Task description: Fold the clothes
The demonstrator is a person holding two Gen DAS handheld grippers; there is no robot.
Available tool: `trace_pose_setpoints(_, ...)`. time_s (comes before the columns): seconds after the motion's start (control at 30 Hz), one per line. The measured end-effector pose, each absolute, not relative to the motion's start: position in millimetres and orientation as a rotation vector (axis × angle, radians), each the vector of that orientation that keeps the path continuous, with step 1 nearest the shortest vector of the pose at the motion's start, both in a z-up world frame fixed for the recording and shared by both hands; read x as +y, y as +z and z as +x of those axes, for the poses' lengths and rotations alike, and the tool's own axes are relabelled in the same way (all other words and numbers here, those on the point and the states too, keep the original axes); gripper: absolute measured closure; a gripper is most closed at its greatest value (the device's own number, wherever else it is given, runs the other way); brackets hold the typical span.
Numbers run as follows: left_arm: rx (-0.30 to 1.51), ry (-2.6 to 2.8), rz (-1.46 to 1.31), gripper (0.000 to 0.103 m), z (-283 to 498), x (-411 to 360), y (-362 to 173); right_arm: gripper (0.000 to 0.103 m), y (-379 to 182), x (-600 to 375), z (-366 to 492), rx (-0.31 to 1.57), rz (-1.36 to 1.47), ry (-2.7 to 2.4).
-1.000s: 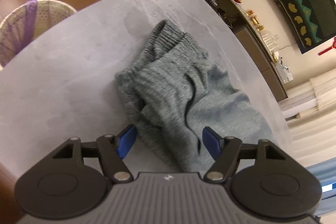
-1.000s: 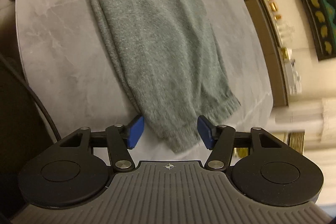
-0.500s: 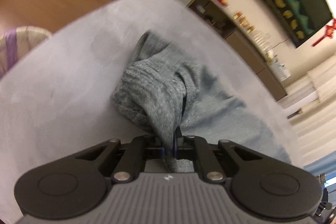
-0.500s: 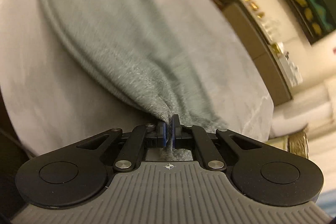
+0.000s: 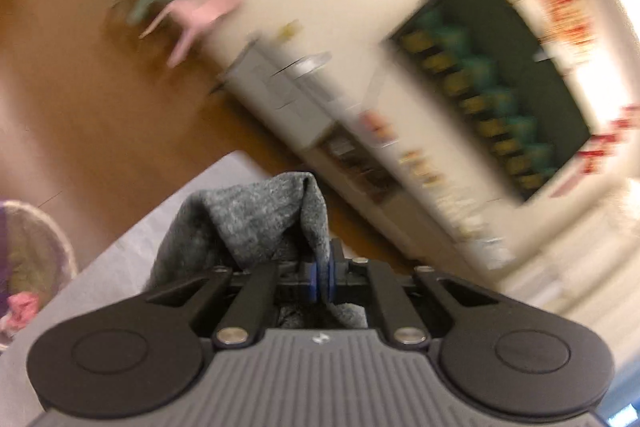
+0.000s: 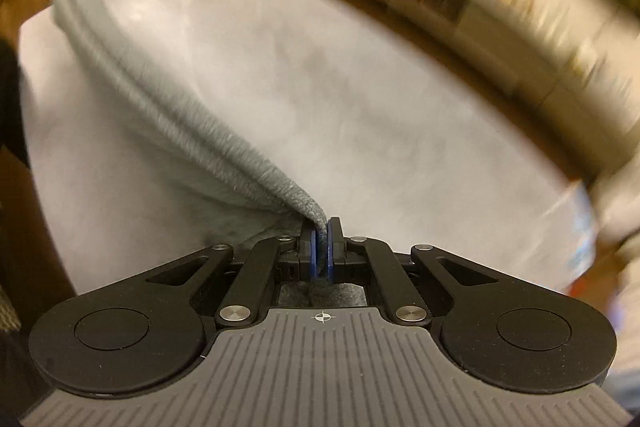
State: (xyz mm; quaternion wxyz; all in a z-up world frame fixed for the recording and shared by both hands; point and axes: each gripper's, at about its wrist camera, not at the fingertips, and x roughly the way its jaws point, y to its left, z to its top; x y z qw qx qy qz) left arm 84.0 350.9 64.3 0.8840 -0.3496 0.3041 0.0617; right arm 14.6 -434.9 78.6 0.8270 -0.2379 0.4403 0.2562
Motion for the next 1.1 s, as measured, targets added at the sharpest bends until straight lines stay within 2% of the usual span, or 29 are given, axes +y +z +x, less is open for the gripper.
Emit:
trace_pose_setpoints(0.1,0.87,0.337,-0.651,0.096,179.6,356.4,-9.4,0.1,9.9,-445.2,105.9,1.127,-0.388,0.466)
trace_pose_setpoints(0.13,0.951,0.414,-0.618,0.096,208.1,357.5,-36.6,0.085,-12.4,-448.6,133.9,1.181,-0.351,0.425)
trace_pose_setpoints(0.17,0.974,0.457,-0.638,0.096,222.5,359.0,-55.2,0.062,-23.2,-452.5,150.2,1.179,-0.333,0.336)
trace_pose_setpoints(0.2,0.948,0.451,-0.645,0.095,225.6,356.9,-59.8,0.058,-32.3,-456.4,165.4,1.169,-0.314,0.25)
trace_pose_setpoints(0.27,0.884,0.408,-0.595,0.092,224.6,347.9,-57.5,0.061,-20.2,-461.8,168.4,1.062,-0.283,0.151)
trace_pose_setpoints(0.4,0.806,0.356,-0.527,0.086,195.3,343.8,-47.6,0.061,15.2,-468.0,123.0,0.832,-0.191,0.09)
trace_pose_setpoints(0.43,0.797,0.337,-0.529,0.086,187.0,345.7,-47.3,0.06,14.2,-459.9,109.2,0.821,-0.177,0.127)
trace_pose_setpoints(0.47,0.79,0.325,-0.524,0.086,178.6,348.2,-47.4,0.064,12.5,-451.4,96.0,0.813,-0.166,0.165)
trace_pose_setpoints(0.6,0.732,0.377,-0.534,0.086,141.0,361.8,-47.6,0.072,-32.3,-422.9,90.1,0.928,-0.315,0.216)
trace_pose_setpoints(0.63,0.698,0.396,-0.554,0.086,129.1,366.3,-42.9,0.064,-39.7,-431.5,93.9,0.935,-0.301,0.174)
trace_pose_setpoints(0.67,0.651,0.415,-0.58,0.086,113.7,372.5,-36.4,0.065,-40.5,-440.9,94.2,0.941,-0.245,0.137)
trace_pose_setpoints(0.73,0.583,0.462,-0.623,0.076,85.6,386.0,-28.3,0.067,-42.6,-452.9,97.4,0.937,-0.198,0.056)
trace_pose_setpoints(0.87,0.565,0.509,-0.634,0.072,55.0,396.5,-26.5,0.067,-48.2,-454.9,97.5,0.888,-0.274,-0.151)
trace_pose_setpoints(0.93,0.609,0.437,-0.618,0.06,52.0,387.3,-33.4,0.064,-50.7,-456.8,101.4,0.881,-0.315,-0.208)
trace_pose_setpoints(1.0,0.688,0.3,-0.527,0.045,64.1,362.3,-43.7,0.068,-42.6,-449.8,99.3,0.865,-0.329,-0.218)
trace_pose_setpoints(1.07,0.745,0.206,-0.388,0.043,75.1,331.9,-52.4,0.07,-28.0,-439.0,93.5,0.823,-0.32,-0.225)
trace_pose_setpoints(1.1,0.753,0.183,-0.31,0.037,80.5,318.6,-56.3,0.07,-13.8,-424.4,86.6,0.777,-0.314,-0.192)
